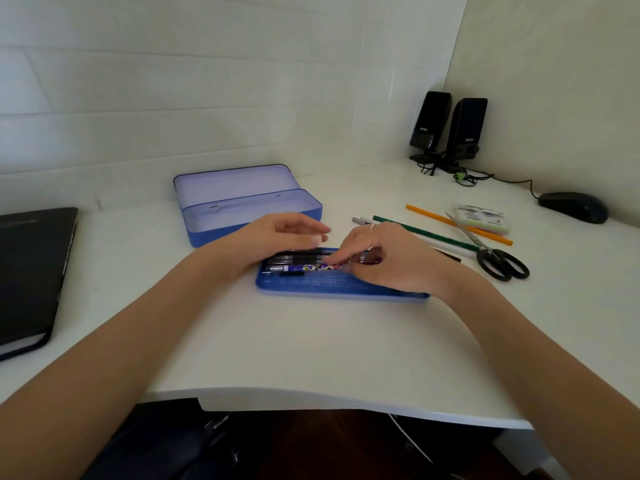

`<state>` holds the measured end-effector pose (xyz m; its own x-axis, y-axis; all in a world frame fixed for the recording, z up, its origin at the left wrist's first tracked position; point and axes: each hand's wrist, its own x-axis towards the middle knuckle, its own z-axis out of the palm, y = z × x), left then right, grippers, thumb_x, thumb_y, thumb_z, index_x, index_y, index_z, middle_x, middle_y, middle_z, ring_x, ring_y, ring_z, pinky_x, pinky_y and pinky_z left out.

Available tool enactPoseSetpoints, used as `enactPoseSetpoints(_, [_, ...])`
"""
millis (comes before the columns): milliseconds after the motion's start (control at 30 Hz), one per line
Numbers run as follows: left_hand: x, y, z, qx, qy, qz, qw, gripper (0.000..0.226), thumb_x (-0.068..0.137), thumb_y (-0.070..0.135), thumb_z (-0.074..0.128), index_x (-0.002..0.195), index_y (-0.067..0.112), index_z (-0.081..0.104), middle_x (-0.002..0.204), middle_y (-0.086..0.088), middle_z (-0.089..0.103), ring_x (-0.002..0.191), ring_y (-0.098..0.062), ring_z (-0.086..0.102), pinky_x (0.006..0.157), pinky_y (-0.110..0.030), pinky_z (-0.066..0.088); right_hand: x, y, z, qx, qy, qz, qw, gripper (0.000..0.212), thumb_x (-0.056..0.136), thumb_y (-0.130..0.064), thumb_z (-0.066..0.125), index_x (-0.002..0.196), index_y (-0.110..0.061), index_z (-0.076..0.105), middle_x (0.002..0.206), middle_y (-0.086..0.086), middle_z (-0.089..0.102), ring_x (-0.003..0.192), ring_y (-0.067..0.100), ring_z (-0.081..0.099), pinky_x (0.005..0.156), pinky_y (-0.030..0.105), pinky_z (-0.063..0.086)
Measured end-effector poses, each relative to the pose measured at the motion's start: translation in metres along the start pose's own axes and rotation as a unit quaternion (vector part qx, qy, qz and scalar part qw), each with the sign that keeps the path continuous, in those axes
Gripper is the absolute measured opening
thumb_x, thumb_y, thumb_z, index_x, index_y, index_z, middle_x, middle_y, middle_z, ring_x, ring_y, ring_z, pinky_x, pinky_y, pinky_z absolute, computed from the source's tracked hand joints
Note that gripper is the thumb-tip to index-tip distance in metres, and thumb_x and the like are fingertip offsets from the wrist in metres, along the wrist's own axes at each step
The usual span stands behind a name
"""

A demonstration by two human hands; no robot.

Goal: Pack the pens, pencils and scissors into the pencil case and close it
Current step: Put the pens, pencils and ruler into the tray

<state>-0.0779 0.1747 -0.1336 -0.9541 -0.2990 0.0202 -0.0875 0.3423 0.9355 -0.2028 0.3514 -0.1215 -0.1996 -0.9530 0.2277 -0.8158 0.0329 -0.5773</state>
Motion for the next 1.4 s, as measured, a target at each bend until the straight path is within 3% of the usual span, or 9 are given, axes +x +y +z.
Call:
enactPoseSetpoints(100, [-0.002,0.0,-0.003,0.063,-0.057,0.023,0.996,0.041,0.073,0.021,0.075,0.112,0.027,0.065,0.119,0.012,0.066,0.116,-0.001,0.057,0.097,-0.022,0.045,0.002,-0.005,0.005,0.044,0.014,-0.01,0.999,0.021,0.077,0.0,0.069,0.089,-0.015,0.078,0.082,-0.002,0.071,0.07,0.003,0.063,0.073,0.011,0.048])
enactPoseSetpoints(200, [-0.004,0.001,-0.006,0.087,-0.094,0.021,0.991,0.051,0.069,0.021,0.078,0.115,0.033,0.062,0.121,0.016,0.064,0.118,0.0,0.055,0.102,-0.026,0.041,0.006,-0.006,0.012,-0.017,0.027,-0.024,0.999,0.014,0.075,-0.004,0.073,0.083,-0.014,0.078,0.074,-0.011,0.063,0.07,-0.002,0.058,0.068,0.005,0.041])
enactPoseSetpoints(300, [-0.005,0.001,-0.007,0.103,-0.106,0.018,0.989,0.05,0.071,0.015,0.079,0.113,0.035,0.062,0.12,0.016,0.063,0.116,-0.001,0.056,0.101,-0.025,0.042,0.009,-0.005,0.015,-0.039,0.029,-0.032,0.998,0.007,0.075,-0.009,0.076,0.079,-0.014,0.076,0.069,-0.017,0.053,0.068,-0.005,0.053,0.065,0.007,0.038])
enactPoseSetpoints(533, [-0.009,0.003,-0.005,0.106,-0.098,0.031,0.989,0.044,0.077,0.016,0.075,0.111,0.039,0.062,0.116,0.017,0.065,0.111,0.0,0.058,0.095,-0.021,0.044,0.006,-0.002,0.005,-0.029,-0.003,0.0,1.0,0.006,0.077,-0.009,0.072,0.079,-0.013,0.075,0.072,-0.012,0.061,0.068,0.008,0.055,0.061,0.011,0.04])
enactPoseSetpoints(667, [-0.009,0.003,-0.005,0.124,-0.1,0.028,0.987,0.047,0.072,0.017,0.079,0.109,0.041,0.063,0.116,0.012,0.065,0.109,-0.005,0.06,0.098,-0.025,0.046,0.006,0.0,0.007,-0.008,-0.001,0.005,1.0,0.004,0.077,-0.011,0.074,0.077,-0.015,0.075,0.064,-0.015,0.057,0.059,0.002,0.051,0.058,0.008,0.036])
enactPoseSetpoints(767, [-0.008,0.003,-0.004,0.124,-0.099,0.027,0.987,0.047,0.072,0.019,0.079,0.112,0.038,0.063,0.115,0.016,0.065,0.11,-0.003,0.059,0.096,-0.023,0.044,0.008,0.003,0.004,-0.002,0.061,0.014,0.998,0.001,0.078,-0.017,0.074,0.078,-0.016,0.074,0.064,-0.011,0.062,0.058,0.008,0.052,0.062,0.01,0.037])
enactPoseSetpoints(900, [-0.008,0.002,-0.004,0.131,-0.089,0.018,0.987,0.045,0.073,0.02,0.078,0.11,0.04,0.064,0.113,0.018,0.065,0.108,-0.001,0.059,0.096,-0.022,0.042,0.007,0.029,-0.024,-0.105,0.237,0.118,0.959,0.012,0.087,-0.024,0.063,0.097,-0.023,0.071,0.087,-0.006,0.067,0.077,0.013,0.058,0.073,0.024,0.049])
enactPoseSetpoints(1067, [-0.008,0.001,-0.004,0.134,-0.084,0.016,0.987,0.044,0.073,0.02,0.079,0.108,0.042,0.064,0.114,0.018,0.065,0.11,-0.001,0.058,0.101,-0.026,0.043,-0.006,0.059,-0.041,-0.27,0.169,0.293,0.902,0.028,0.091,-0.03,0.058,0.117,-0.025,0.065,0.118,0.0,0.065,0.107,0.021,0.059,0.097,0.048,0.044])
enactPoseSetpoints(1400, [-0.008,0.001,-0.004,0.136,-0.08,0.021,0.987,0.043,0.072,0.022,0.079,0.108,0.041,0.065,0.113,0.02,0.064,0.109,0.002,0.057,0.098,-0.022,0.042,-0.005,0.074,-0.043,-0.237,0.159,0.348,0.893,0.035,0.09,-0.024,0.059,0.125,-0.016,0.059,0.116,0.01,0.065,0.101,0.025,0.06,0.084,0.037,0.051])
